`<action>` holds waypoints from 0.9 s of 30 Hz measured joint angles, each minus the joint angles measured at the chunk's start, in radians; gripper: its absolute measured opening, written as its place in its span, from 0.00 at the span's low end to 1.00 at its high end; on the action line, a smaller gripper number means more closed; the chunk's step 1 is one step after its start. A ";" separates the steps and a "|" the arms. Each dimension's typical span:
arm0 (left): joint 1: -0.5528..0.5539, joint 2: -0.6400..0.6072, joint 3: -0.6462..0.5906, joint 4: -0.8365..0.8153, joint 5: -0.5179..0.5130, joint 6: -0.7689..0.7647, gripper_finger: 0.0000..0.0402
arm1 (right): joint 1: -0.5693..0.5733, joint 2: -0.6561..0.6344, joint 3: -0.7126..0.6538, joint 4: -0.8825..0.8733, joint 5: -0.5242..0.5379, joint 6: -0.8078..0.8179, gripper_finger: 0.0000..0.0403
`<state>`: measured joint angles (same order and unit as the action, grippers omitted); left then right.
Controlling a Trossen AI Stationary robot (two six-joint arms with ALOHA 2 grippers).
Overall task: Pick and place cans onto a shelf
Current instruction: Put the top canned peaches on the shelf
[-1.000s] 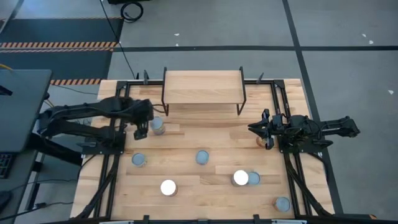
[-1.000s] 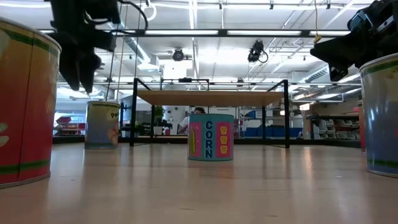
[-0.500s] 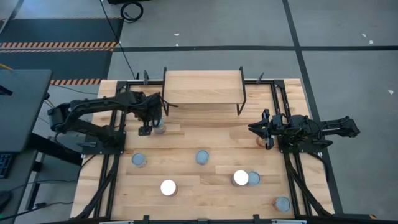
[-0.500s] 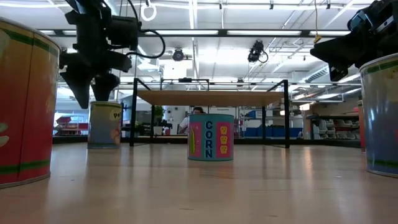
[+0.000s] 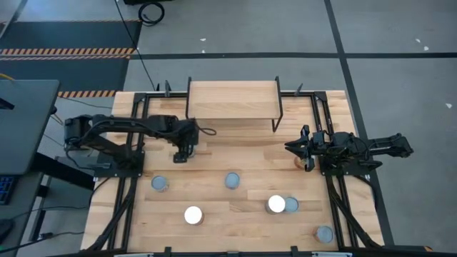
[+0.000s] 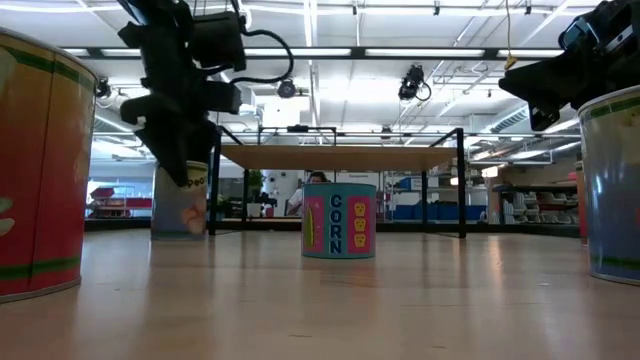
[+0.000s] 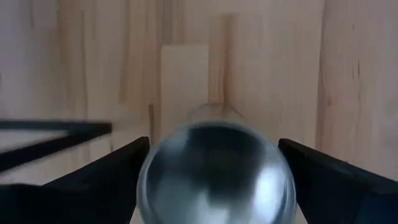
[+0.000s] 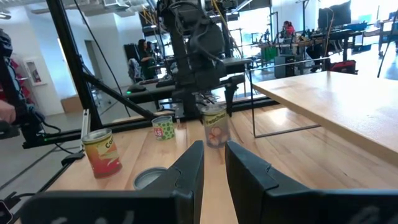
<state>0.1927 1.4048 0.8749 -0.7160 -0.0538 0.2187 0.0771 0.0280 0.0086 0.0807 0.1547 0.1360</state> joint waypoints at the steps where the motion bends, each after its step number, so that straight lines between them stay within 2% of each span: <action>1: -0.013 0.011 0.000 0.004 -0.010 -0.010 0.89 | 0.000 0.000 0.000 0.000 0.000 0.000 0.18; 4: -0.051 0.034 0.000 -0.014 -0.028 -0.057 0.87 | 0.000 0.000 0.000 0.000 0.000 0.000 0.18; 8: -0.095 0.036 0.011 -0.067 -0.041 -0.139 0.79 | 0.000 0.000 0.000 0.000 0.000 0.000 0.18; 12: -0.128 0.036 0.093 -0.181 -0.046 -0.227 0.77 | 0.000 0.000 0.000 0.000 0.000 0.000 0.18; 18: -0.176 0.036 0.397 -0.387 -0.046 -0.267 0.77 | 0.000 0.000 0.000 0.000 0.000 -0.005 0.18; 20: -0.172 0.035 0.514 -0.437 -0.043 -0.260 0.77 | 0.000 0.000 0.000 0.007 0.014 -0.062 0.18; 23: -0.128 0.035 0.661 -0.455 -0.046 -0.222 0.77 | 0.000 0.000 0.000 0.040 0.039 -0.159 0.18; 27: -0.021 0.055 0.807 -0.470 -0.051 -0.078 0.77 | 0.000 0.000 -0.001 0.182 0.041 -0.170 0.18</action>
<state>0.1717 1.4596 1.6820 -1.1864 -0.1044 0.1410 0.0771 0.0280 0.0074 0.2629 0.1955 -0.0344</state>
